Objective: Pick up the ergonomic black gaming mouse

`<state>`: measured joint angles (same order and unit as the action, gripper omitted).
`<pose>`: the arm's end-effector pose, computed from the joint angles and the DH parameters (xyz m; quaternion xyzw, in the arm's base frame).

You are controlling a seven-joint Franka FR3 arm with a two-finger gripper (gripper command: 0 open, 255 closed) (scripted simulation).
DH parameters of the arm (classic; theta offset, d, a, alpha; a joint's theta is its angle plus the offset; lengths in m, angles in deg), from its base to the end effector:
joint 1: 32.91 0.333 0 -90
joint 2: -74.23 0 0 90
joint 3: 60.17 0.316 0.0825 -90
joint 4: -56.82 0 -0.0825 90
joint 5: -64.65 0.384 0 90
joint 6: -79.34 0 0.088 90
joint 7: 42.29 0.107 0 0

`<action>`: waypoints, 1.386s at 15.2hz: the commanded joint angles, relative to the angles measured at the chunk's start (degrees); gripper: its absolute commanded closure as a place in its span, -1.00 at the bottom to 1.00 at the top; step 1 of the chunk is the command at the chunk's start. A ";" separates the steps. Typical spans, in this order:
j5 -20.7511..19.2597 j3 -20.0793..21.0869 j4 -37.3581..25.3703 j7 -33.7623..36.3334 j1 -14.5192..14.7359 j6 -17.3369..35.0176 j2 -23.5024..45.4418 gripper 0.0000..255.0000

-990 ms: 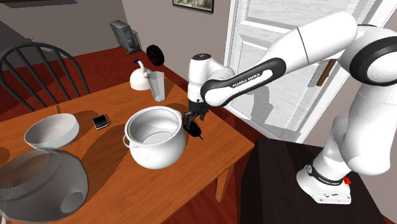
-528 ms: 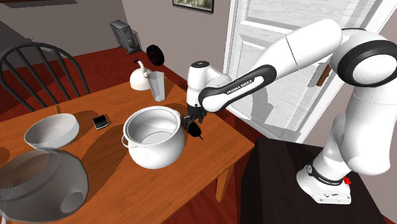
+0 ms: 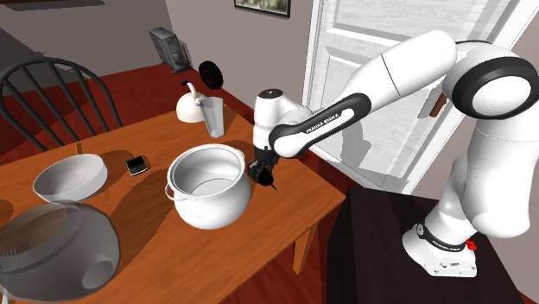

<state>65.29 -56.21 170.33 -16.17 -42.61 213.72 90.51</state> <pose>0.6087 -0.0627 0.3316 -0.9592 0.2795 -0.0373 0.0207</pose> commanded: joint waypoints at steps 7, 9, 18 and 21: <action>0.18 0.10 -0.59 -0.22 -0.06 -2.22 -1.41 1.00; 0.23 0.12 -1.18 -0.22 -0.08 -3.58 -2.18 1.00; 0.40 0.16 -4.35 -0.21 -0.15 -9.78 -5.21 1.00; 0.42 0.17 -4.83 -0.20 -0.15 -10.59 -5.54 1.00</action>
